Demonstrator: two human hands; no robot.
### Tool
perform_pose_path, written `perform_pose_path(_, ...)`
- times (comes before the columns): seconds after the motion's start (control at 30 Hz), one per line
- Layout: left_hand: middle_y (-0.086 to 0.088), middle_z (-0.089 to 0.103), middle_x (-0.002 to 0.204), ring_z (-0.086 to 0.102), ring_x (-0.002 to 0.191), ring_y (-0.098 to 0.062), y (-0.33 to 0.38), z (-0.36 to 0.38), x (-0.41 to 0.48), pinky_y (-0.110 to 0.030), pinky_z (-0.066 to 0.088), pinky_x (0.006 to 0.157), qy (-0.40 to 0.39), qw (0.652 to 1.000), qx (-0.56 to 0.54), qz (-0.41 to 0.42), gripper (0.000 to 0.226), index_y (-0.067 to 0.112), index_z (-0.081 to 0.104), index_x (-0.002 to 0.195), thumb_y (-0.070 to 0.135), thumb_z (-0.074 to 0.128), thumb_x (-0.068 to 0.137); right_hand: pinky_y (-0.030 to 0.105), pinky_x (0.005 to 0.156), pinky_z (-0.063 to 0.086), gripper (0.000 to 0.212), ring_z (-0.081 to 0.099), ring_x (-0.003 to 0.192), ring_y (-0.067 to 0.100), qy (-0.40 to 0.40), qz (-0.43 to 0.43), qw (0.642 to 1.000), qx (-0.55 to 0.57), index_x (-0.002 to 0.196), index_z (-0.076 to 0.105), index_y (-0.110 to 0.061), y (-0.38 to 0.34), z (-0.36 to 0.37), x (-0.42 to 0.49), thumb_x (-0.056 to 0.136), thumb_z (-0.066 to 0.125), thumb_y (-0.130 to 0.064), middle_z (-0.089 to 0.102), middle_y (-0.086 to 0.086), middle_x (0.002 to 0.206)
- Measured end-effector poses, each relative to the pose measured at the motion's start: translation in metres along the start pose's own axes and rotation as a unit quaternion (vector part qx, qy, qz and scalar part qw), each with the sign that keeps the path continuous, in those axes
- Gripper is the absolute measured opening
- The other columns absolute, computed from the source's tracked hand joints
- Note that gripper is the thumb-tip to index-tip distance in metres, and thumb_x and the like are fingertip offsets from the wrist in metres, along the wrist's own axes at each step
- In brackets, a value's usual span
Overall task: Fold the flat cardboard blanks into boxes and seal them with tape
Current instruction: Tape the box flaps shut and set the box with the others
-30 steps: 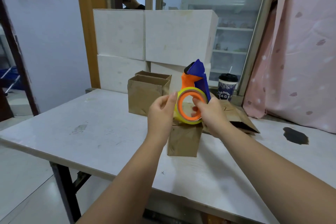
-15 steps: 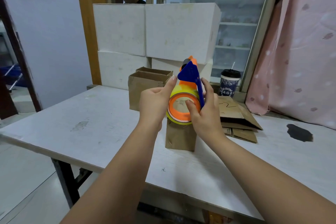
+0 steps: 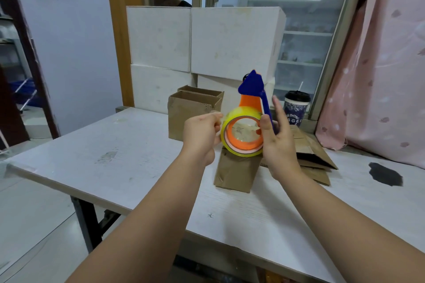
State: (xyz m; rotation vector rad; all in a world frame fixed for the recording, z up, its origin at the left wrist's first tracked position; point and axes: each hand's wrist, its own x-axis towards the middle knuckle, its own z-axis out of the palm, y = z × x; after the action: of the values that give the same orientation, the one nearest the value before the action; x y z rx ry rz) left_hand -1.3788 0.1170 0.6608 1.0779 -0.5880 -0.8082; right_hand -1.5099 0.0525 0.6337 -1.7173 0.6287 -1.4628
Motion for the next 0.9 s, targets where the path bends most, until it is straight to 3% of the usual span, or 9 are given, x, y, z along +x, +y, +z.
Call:
perform_pose_path(0.1, -0.004, 0.047, 0.063, 0.042, 0.06, -0.014, -0.011, -0.001, 0.002, -0.026, 0.044, 0.063, 0.014, 0.999, -0.002, -0.041, 0.013, 0.0, 0.067, 0.087, 0.005, 0.055, 0.09, 0.043, 0.084, 0.057, 0.085, 0.069, 0.095, 0.022, 0.014, 0.093, 0.991, 0.094, 0.141, 0.038, -0.037, -0.002, -0.005, 0.007, 0.065, 0.069, -0.059, 0.065, 0.016, 0.106)
perform_pose_path(0.23, -0.003, 0.064, 0.074, 0.057, 0.076, -0.015, -0.02, -0.007, 0.001, -0.02, 0.043, 0.061, 0.021, 0.999, 0.003, -0.039, 0.025, 0.013, 0.072, 0.073, 0.014, 0.056, 0.092, 0.023, 0.064, 0.055, 0.087, 0.07, 0.08, 0.01, -0.085, 0.114, 0.985, 0.102, 0.141, 0.039, -0.032, -0.008, -0.014, 0.019, 0.063, 0.077, -0.035, 0.063, 0.015, 0.105)
perform_pose_path(0.3, 0.006, 0.07, 0.069, 0.063, 0.08, -0.015, -0.021, -0.01, -0.003, -0.026, 0.042, 0.074, 0.01, 0.998, 0.008, -0.056, 0.032, 0.023, 0.073, 0.064, 0.021, 0.057, 0.092, 0.028, 0.073, 0.057, 0.083, 0.069, 0.089, 0.014, -0.105, 0.118, 0.983, 0.094, 0.136, 0.045, -0.033, -0.009, -0.015, 0.022, 0.061, 0.079, -0.032, 0.063, 0.012, 0.111)
perform_pose_path(0.37, 0.011, 0.071, 0.071, 0.063, 0.084, -0.012, -0.025, -0.009, -0.008, -0.042, 0.034, 0.087, 0.007, 0.996, 0.011, -0.088, 0.025, 0.026, 0.073, 0.072, 0.028, 0.058, 0.092, 0.041, 0.087, 0.054, 0.073, 0.067, 0.097, 0.02, -0.106, 0.132, 0.98, 0.101, 0.127, 0.054, -0.031, -0.013, -0.015, 0.028, 0.059, 0.08, -0.031, 0.065, 0.006, 0.11)
perform_pose_path(0.43, 0.009, 0.072, 0.081, 0.064, 0.08, -0.007, -0.031, -0.007, -0.011, -0.033, 0.04, 0.081, 0.022, 0.995, -0.001, -0.097, 0.015, 0.025, 0.072, 0.087, 0.029, 0.058, 0.091, 0.048, 0.093, 0.052, 0.064, 0.066, 0.096, 0.02, -0.136, 0.146, 0.977, 0.08, 0.118, 0.061, -0.033, -0.017, -0.017, 0.036, 0.057, 0.08, -0.032, 0.067, 0.001, 0.109)
perform_pose_path(0.53, 0.006, 0.072, 0.081, 0.065, 0.069, -0.004, -0.04, -0.007, -0.011, -0.012, 0.046, 0.048, 0.078, 0.996, -0.016, -0.045, 0.016, 0.024, 0.072, 0.08, 0.024, 0.058, 0.089, 0.059, 0.099, 0.045, 0.063, 0.062, 0.109, 0.028, -0.22, 0.177, 0.958, 0.039, 0.116, 0.062, -0.04, -0.02, -0.023, 0.047, 0.058, 0.08, -0.025, 0.062, 0.007, 0.122)
perform_pose_path(0.63, 0.002, 0.073, 0.091, 0.067, 0.084, -0.012, -0.049, -0.01, -0.009, -0.023, 0.055, 0.071, 0.108, 0.994, 0.007, 0.026, 0.023, 0.028, 0.072, 0.081, 0.023, 0.053, 0.093, 0.063, 0.096, 0.045, 0.062, 0.061, 0.112, 0.031, -0.266, 0.185, 0.946, -0.012, 0.114, 0.06, -0.04, -0.017, -0.022, 0.046, 0.062, 0.082, -0.017, 0.059, 0.007, 0.125)
perform_pose_path(0.73, 0.007, 0.072, 0.095, 0.067, 0.088, -0.011, -0.054, -0.009, -0.009, -0.025, 0.051, 0.069, 0.127, 0.991, 0.003, 0.029, 0.026, 0.035, 0.068, 0.076, 0.028, 0.051, 0.095, 0.063, 0.09, 0.048, 0.055, 0.064, 0.108, 0.032, -0.247, 0.166, 0.955, -0.007, 0.113, 0.06, -0.033, -0.012, -0.019, 0.039, 0.064, 0.081, -0.019, 0.06, 0.009, 0.123)
perform_pose_path(0.9, 0.015, 0.072, 0.084, 0.065, 0.093, -0.013, -0.063, -0.009, -0.005, -0.039, 0.054, 0.085, 0.107, 0.993, 0.046, 0.028, 0.031, 0.038, 0.074, 0.076, 0.032, 0.051, 0.096, 0.067, 0.091, 0.045, 0.064, 0.064, 0.108, 0.035, -0.22, 0.141, 0.964, 0.044, 0.125, 0.058, -0.027, -0.01, -0.021, 0.041, 0.066, 0.079, -0.022, 0.064, 0.01, 0.12)
